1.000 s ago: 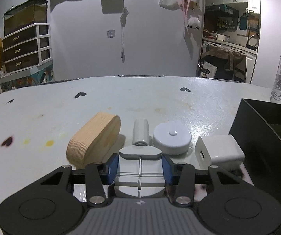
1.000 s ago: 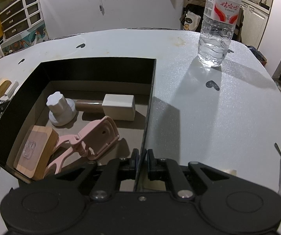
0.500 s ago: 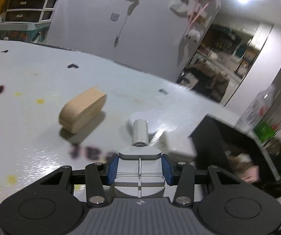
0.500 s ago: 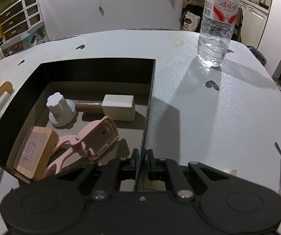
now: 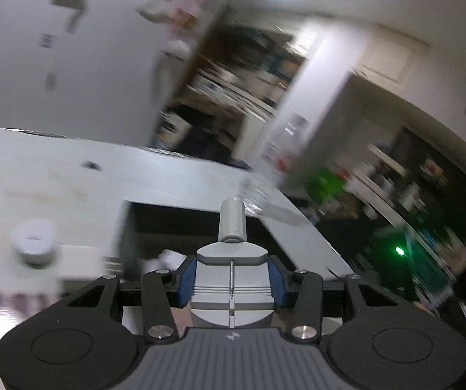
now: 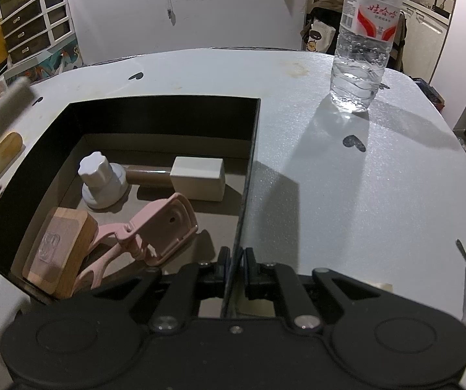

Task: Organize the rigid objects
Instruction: 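Carry the grey clip into the black box and open the left tool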

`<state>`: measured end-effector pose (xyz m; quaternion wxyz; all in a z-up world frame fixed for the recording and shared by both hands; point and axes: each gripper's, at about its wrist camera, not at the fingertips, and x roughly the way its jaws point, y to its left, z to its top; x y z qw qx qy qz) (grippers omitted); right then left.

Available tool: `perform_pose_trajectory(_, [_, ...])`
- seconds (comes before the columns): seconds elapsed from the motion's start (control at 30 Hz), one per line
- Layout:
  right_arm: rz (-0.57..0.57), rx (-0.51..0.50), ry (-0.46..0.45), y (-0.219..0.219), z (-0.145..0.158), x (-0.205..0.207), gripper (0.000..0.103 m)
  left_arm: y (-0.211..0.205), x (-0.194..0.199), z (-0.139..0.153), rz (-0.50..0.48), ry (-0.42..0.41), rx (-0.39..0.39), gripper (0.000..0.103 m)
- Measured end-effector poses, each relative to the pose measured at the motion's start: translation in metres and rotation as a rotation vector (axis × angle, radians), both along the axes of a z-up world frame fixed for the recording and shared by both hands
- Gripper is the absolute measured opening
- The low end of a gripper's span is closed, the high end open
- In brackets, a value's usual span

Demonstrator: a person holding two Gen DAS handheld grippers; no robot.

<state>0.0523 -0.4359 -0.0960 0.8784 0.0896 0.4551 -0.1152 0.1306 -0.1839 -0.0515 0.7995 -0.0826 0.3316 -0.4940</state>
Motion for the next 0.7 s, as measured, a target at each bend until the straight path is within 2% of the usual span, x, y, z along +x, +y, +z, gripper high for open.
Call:
perform_pose_trajectory(0.17, [-0.001,0.006,-0.005,-0.001,0.000,-0.001,0.009,-0.042,0.004,-0.010,-0.118,0.087,0.010,0.047])
perform_pose_trajectory(0.4, [0.001,0.010,-0.011,-0.001,-0.001,-0.001,0.009,-0.077,0.016,-0.033,-0.144,0.245,-0.005,0.047])
perform_pose_trajectory(0.57, [0.006,0.009,-0.013,-0.001,-0.001,-0.001,0.009,-0.090,0.022,-0.045,-0.152,0.293,0.025,0.047])
perform_pose_trajectory(0.7, [0.009,0.009,-0.015,-0.001,-0.001,-0.001,0.010,-0.095,0.035,-0.057,-0.176,0.387,0.014,0.047])
